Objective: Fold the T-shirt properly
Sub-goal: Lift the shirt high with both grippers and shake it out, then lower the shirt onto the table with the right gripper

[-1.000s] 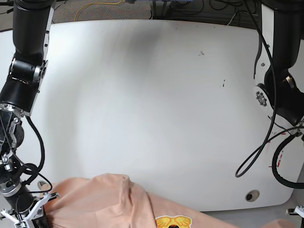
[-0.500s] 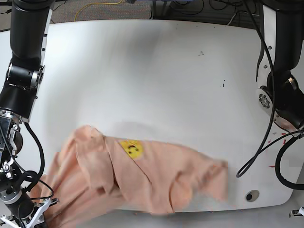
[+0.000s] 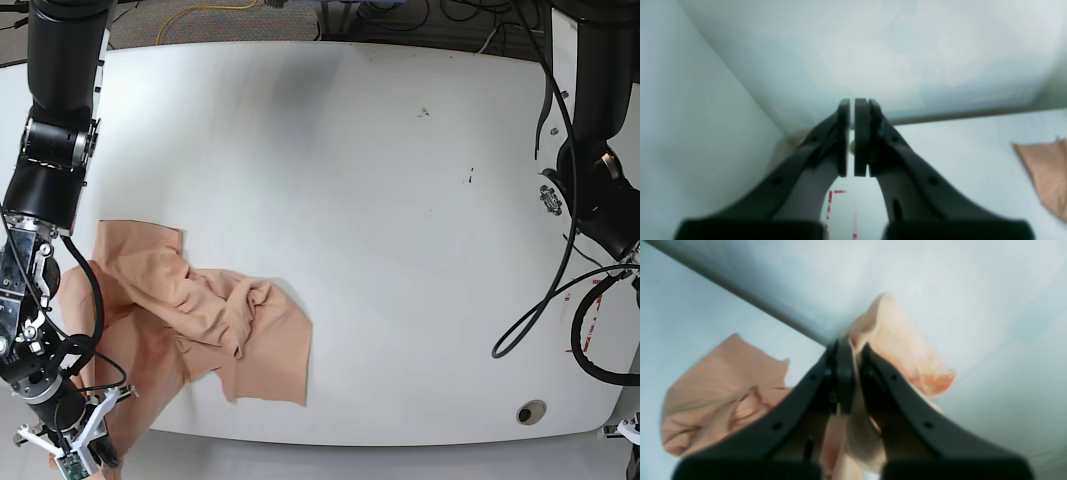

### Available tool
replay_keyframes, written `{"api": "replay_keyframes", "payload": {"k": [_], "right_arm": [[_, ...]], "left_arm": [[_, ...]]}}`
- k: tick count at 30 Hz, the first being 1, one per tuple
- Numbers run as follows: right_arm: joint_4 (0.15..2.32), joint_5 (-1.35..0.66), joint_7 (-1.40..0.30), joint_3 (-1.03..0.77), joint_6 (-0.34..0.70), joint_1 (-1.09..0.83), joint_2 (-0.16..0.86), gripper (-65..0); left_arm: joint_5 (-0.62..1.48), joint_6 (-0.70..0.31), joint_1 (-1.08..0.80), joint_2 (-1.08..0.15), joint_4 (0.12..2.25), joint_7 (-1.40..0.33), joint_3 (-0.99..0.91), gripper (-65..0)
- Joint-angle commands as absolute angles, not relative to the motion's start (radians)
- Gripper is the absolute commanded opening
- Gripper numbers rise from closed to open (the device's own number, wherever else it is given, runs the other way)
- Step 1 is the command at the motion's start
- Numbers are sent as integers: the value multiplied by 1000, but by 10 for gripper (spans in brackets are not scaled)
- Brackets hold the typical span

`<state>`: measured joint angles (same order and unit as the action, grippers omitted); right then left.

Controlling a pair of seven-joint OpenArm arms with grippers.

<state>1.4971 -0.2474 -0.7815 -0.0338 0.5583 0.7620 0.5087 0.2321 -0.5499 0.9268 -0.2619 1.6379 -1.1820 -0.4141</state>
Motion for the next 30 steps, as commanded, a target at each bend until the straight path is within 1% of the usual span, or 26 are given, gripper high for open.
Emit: {"api": "replay_keyframes", "payload": {"k": [1,5,11,15,18,28,30], "right_arm": [[1541,-254,-746,-45,549,788,506,-644],[1567,-248,-746,-45,549,760,503,-644],[1615,-257,-746,-39,549,730,499,-644],[1653,-246,-750,-39,549,714,450,-644],[1655,-246,-756,-39,545,705,441,-644],[1658,-249,-756,-39,545,668,435,-644],[1659,-255,-756,-39,547,656,410,-644]], "left_arm": [[246,-549,961,-271,1649,-1152,-412,-650],[248,-549,944,-271,1647,-1150,-412,-650],[303,-545,929,-271,1646,-1150,-412,-650],[315,-542,905,-272,1646,-1150,-410,-650],[315,-545,889,-272,1646,-1150,-407,-650],[315,-549,779,-275,1647,-1150,-410,-650],[317,-549,750,-275,1647,-1150,-412,-650]]}}
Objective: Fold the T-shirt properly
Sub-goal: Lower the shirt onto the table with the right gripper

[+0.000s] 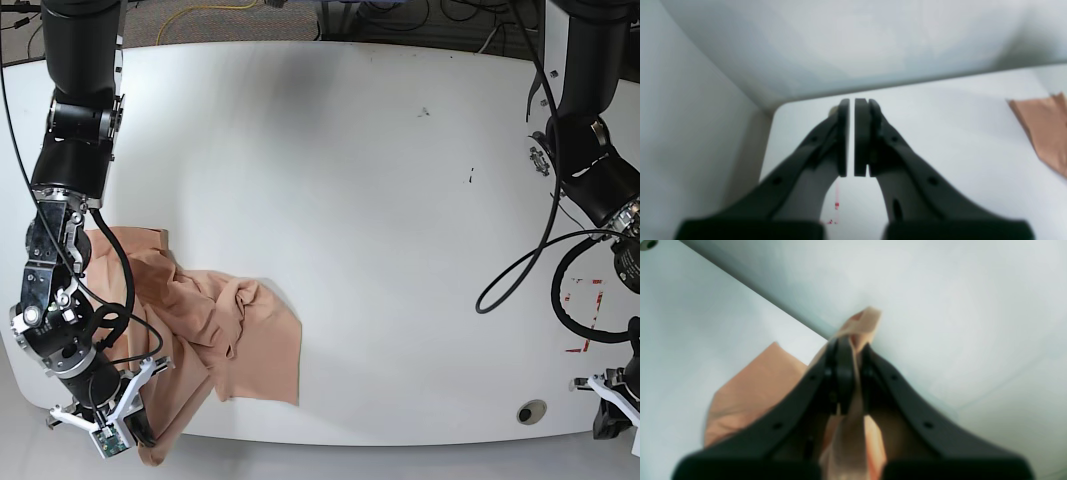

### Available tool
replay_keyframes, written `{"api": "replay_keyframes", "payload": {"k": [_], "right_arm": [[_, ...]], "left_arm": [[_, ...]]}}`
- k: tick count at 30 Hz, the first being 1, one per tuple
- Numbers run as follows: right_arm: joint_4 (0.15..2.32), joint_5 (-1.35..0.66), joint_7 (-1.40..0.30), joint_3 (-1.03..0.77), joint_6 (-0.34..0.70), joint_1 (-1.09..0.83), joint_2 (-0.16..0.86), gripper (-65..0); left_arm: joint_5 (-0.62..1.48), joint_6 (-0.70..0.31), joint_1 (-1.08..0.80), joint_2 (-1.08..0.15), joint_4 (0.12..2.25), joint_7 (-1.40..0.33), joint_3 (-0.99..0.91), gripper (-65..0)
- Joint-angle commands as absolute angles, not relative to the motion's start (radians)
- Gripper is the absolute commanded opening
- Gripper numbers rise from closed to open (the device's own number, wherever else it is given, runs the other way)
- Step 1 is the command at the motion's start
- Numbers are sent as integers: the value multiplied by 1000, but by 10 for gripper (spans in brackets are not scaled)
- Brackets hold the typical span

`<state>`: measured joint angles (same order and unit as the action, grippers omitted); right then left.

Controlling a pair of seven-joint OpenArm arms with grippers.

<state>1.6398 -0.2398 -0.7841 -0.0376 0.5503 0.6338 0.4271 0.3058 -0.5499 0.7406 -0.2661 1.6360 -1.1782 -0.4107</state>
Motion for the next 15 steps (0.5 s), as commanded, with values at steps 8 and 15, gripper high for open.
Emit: {"api": "replay_keyframes", "payload": {"k": [8,15], "right_arm": [[1713,-248,-756,21,549,576,291,-644],[1727,-246,-756,114,549,515,140,-644]], "left_arm": [[317,-559,680,-306,1656,-1150,-464,-650],[315,-634,664,-371,1655,-1153,-513,-650]]}}
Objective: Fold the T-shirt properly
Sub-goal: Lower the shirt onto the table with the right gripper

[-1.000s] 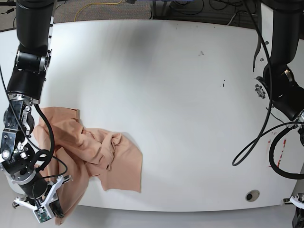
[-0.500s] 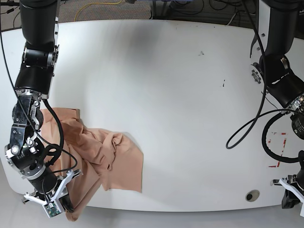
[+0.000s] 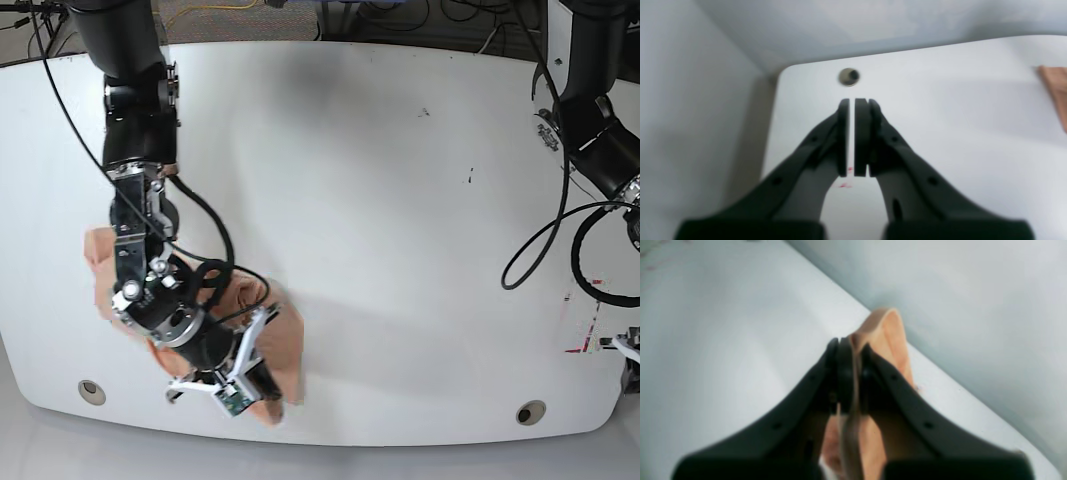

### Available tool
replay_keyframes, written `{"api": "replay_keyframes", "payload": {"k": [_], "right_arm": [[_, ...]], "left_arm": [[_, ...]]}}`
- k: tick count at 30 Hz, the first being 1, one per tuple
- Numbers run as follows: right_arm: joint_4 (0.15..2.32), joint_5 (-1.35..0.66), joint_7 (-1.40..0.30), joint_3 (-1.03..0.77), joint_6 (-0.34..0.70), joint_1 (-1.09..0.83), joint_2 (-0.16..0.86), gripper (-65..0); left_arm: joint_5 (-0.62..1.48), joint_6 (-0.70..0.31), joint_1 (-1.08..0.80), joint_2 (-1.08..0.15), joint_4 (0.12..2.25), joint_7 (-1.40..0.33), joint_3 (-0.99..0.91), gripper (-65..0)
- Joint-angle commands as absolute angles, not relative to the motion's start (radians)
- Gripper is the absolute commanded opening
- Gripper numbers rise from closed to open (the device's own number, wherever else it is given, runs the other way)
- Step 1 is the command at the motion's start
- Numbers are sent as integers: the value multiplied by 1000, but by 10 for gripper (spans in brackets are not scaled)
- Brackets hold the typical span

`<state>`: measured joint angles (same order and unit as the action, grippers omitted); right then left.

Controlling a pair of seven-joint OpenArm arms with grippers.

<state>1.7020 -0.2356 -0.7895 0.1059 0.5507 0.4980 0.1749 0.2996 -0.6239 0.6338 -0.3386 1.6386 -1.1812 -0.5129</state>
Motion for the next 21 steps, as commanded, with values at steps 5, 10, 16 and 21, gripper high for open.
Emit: {"api": "replay_keyframes", "payload": {"k": [5,10,16,21], "right_arm": [[1715,-246,-756,202,549,481,21,-644],[1685,-245,-751,282,542,443,-68,-644],[1635,-245,-751,380,539,390,-137,-644],[1609,-245,-751,438,539,355,-157,-636]], "left_arm": [[315,-642,664,-441,1653,-1153,-530,-650],[315,-668,664,-483,1653,-1153,-530,-650],[315,-674,662,-513,1653,-1155,-533,-650],[315,-674,628,-513,1655,-1155,-533,-650]]}}
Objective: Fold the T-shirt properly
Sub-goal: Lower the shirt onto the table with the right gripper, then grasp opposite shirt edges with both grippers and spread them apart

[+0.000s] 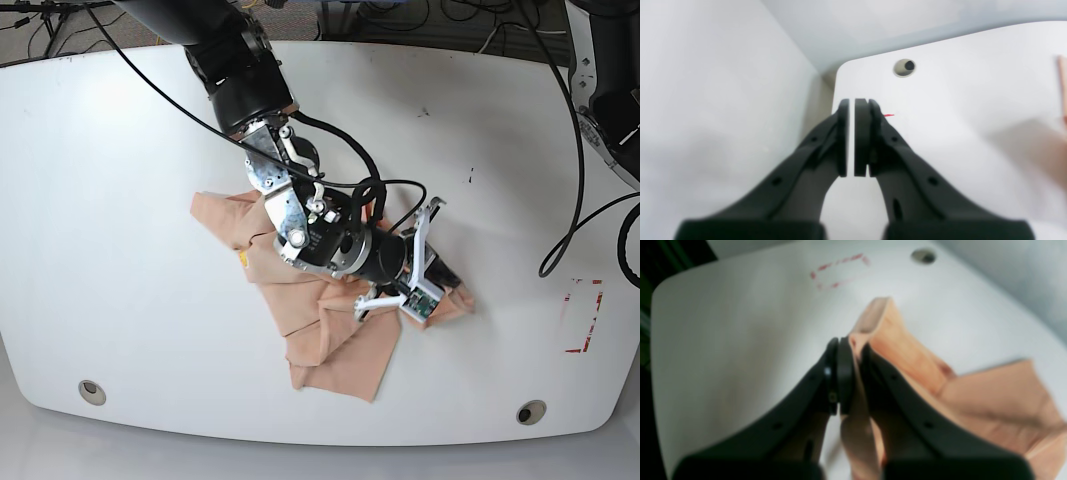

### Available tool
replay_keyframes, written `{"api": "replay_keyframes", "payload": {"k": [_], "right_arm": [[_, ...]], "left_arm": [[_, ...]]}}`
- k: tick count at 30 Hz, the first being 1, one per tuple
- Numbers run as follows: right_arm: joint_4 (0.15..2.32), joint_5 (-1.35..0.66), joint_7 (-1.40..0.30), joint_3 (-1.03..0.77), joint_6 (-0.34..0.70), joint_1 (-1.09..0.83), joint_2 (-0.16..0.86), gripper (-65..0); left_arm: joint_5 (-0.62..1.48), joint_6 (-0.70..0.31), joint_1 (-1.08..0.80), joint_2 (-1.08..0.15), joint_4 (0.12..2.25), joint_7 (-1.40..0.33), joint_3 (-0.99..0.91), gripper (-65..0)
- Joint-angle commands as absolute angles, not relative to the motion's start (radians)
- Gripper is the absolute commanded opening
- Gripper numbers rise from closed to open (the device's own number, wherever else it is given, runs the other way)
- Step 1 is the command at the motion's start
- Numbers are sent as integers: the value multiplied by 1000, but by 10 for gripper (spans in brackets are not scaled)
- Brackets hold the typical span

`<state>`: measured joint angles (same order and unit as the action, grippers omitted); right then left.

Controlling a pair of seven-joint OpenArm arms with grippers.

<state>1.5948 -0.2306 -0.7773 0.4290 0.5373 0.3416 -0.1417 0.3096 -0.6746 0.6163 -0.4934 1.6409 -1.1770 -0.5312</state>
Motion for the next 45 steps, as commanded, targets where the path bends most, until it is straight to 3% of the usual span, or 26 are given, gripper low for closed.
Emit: {"api": "replay_keyframes", "payload": {"k": [1,6,7,9,12,19,22,45], "right_arm": [[1607,-245,-751,444,539,348,-157,-623],[1613,-243,-751,490,538,303,-157,-395],[1621,-243,-751,490,538,294,-157,-306],[1643,-243,-751,490,538,280,-157,-192],[1673,-228,-751,455,538,263,-157,-82],[1733,-150,-751,369,538,249,-117,-75],[1753,-143,-751,335,539,246,-91,-75],[1845,-147,-751,84,547,142,27,-75]], "left_arm": [[315,-674,621,-513,1655,-1155,-533,-650],[315,-676,578,-509,1655,-1155,-533,-650],[317,-676,565,-507,1655,-1153,-533,-650],[317,-676,541,-504,1655,-1153,-532,-647],[321,-676,510,-472,1655,-1152,-532,-574],[372,-676,417,-432,1655,-1152,-532,-326],[410,-676,372,-403,1655,-1152,-529,-262],[443,-674,58,-202,1621,-1130,-524,-258]]}}
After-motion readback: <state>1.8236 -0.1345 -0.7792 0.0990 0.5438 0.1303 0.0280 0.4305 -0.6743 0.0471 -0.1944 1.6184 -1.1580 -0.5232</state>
